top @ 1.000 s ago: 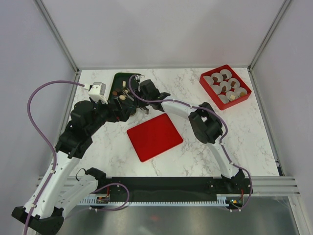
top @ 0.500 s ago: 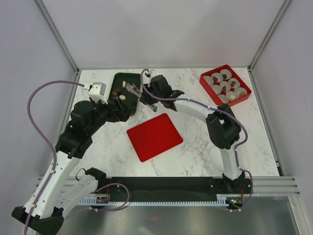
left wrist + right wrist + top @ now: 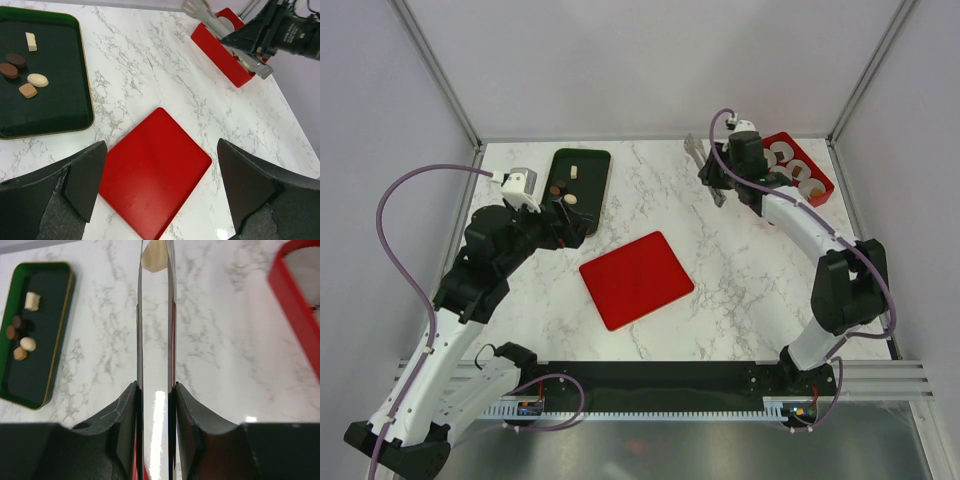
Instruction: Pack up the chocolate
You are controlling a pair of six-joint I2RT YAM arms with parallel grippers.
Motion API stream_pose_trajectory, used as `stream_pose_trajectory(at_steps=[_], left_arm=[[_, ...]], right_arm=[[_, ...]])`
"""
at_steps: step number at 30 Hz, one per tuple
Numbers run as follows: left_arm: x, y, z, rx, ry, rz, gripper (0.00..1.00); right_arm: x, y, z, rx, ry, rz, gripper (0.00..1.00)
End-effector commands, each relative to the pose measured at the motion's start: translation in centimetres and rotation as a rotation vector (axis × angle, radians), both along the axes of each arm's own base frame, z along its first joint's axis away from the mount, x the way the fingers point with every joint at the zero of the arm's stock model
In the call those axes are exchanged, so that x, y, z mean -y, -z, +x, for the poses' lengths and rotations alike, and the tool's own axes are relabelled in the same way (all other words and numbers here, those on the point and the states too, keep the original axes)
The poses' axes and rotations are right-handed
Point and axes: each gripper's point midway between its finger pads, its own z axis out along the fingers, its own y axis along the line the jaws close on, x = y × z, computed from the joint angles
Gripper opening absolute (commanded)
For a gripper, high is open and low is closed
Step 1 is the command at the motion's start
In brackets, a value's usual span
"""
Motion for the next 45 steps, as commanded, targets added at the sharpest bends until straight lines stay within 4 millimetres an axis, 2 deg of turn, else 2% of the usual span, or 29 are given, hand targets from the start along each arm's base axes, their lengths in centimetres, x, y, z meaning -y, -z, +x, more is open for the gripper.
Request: stream_pose_trajectory(at_steps=[1,2,4,5,7,8,11,13,14,20,27,38,45], left_arm=[[0.3,-0.8,0.5,0.022,-0.002,-0.032,1.00],[0.3,-0.7,0.5,0.019,0.001,-0.031,1.00],[0.3,-0.4,0.7,0.013,-0.006,-0.025,1.00],[0.2,-0.2,0.8,0.007,-0.012,-0.021,1.00],[0.1,0.2,1.2,-0.004,-0.027,-0.012,1.00],[0.1,0.4,1.4,-0.006,-0.029,-0.006,1.00],[-0.1,0.4,1.5,-0.005,-0.036,0.000,1.00],[-0.4,0.2,1.4,0.006,-0.053,0.001,1.00],[-0.5,0.2,1.4,0.008,-0.059,0.002,1.00],[-0.1,0.6,1.8,-0.012,-0.041,0.006,1.00],[-0.4,0.4,1.7,-0.003,-0.056,0.007,1.00],[-0.3,0.4,1.7,-0.007,-0.048,0.002,1.00],[-0.3,0.4,1.8,-0.008,-0.048,0.000,1.00]], right_arm=[[5.3,-1.6,-0.5,0.008,0.121,-0.061,0.36],[7.5,-1.6,-0.2,0.004,0.171,-0.075,0.36],[9.9,-1.4,-0.3,-0.018,0.227,-0.088,0.35],[11.9,-1.2,0.0,-0.028,0.270,-0.081,0.36],[13.4,-1.1,0.3,-0.037,0.294,-0.068,0.36],[14.8,-0.9,0.5,-0.044,0.318,-0.060,0.36],[16.5,-0.1,1.2,-0.076,0.332,-0.019,0.36],[16.4,0.5,1.8,-0.092,0.316,-0.005,0.36],[17.5,1.4,2.0,-0.115,0.327,0.007,0.36],[17.8,2.8,3.4,-0.149,0.307,0.045,0.37],[17.7,3.1,4.7,-0.140,0.300,0.053,0.37],[17.1,4.2,5.3,-0.165,0.287,0.089,0.38],[16.7,4.2,5.6,-0.152,0.273,0.109,0.39]])
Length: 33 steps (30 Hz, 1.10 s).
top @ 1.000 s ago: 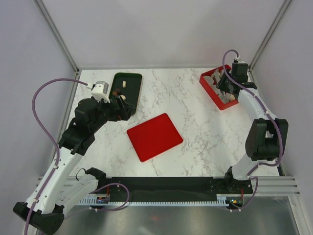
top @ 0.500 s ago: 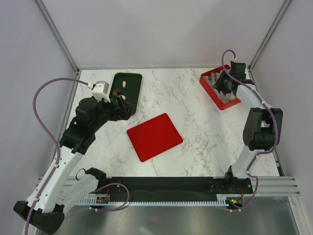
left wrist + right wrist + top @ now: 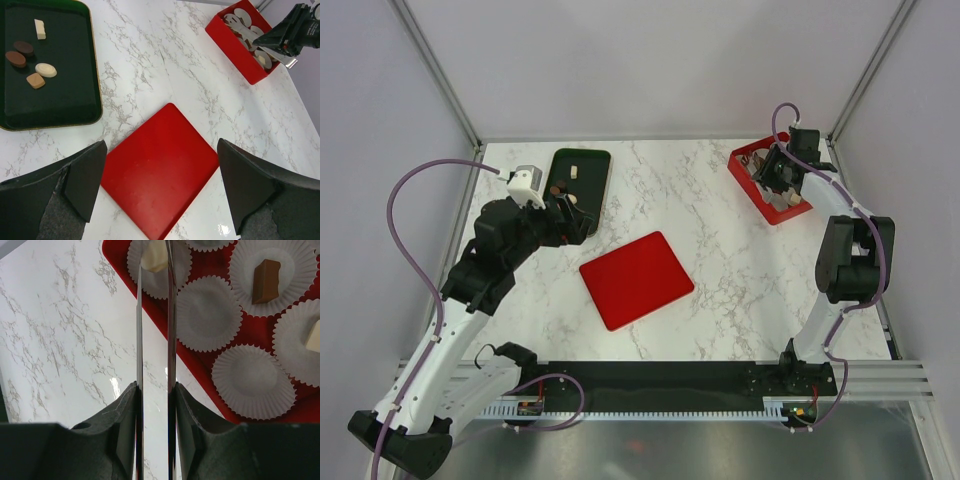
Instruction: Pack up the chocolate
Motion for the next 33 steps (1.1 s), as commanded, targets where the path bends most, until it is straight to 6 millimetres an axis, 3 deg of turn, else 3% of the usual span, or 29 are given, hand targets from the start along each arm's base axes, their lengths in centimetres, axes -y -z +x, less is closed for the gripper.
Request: stream_pose_trajectory(at_steps=[1,12,33], left_arm=[[0.0,-1.4,0.4,0.046,-0.011,-0.030,1.00],[-0.1,-1.4,0.5,0.045,-0.015,-0.029,1.00],[-0.3,-1.8,0.3,0.057,-0.017,-0.035,1.00]], right_arm=[[-0.3,-2.7,2.0,0.104,-0.010,0.021,0.40],[-0.5,-2.4,2.4,0.104,-0.011,0.029,0.44],[-0.3,-4.4,2.4,0.134,-0.013,0.016,0.51]])
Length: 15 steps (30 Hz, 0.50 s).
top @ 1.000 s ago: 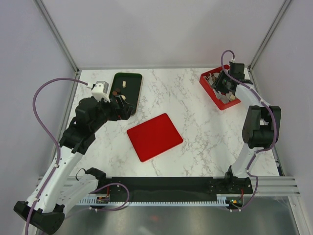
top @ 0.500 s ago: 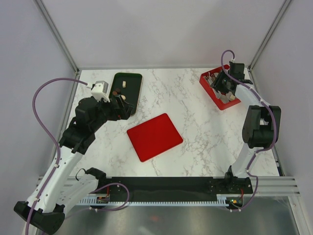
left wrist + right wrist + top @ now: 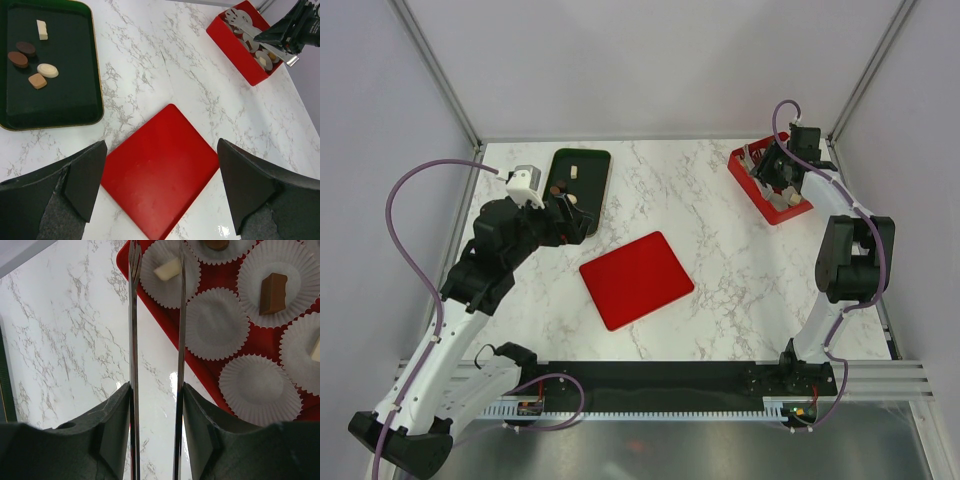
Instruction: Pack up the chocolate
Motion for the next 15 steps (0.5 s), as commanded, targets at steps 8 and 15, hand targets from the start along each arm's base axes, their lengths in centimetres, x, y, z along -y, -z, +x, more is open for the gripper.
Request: stream_pose_trajectory(at_steps=[8,15], left_arm=[[-0.1,-1.8,0.1,0.058,-0.011,-0.036,1.00],[-0.3,-2.0,0.0,0.064,-0.014,-0.038,1.00]], right_arm=[[-1.7,-6.1,0.9,0.142,-0.044,0.005,0.49],[-10.7,-7.9,-1.1,0.196,-0.173,-0.027,0.48]])
